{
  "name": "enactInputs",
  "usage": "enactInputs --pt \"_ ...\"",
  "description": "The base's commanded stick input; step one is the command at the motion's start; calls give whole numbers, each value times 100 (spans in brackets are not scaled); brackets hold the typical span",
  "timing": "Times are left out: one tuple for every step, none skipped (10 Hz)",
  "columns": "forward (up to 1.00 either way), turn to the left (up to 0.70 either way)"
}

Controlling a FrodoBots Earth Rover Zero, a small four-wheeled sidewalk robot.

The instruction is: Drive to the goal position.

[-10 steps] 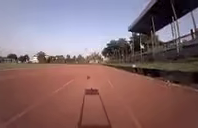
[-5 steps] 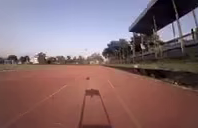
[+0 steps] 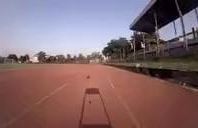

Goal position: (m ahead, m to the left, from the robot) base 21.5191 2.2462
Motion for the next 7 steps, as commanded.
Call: enactInputs --pt "70 -6" --pt "70 0" --pt "70 0" --pt "70 0" --pt "70 0" --pt "70 0" --pt "70 0"
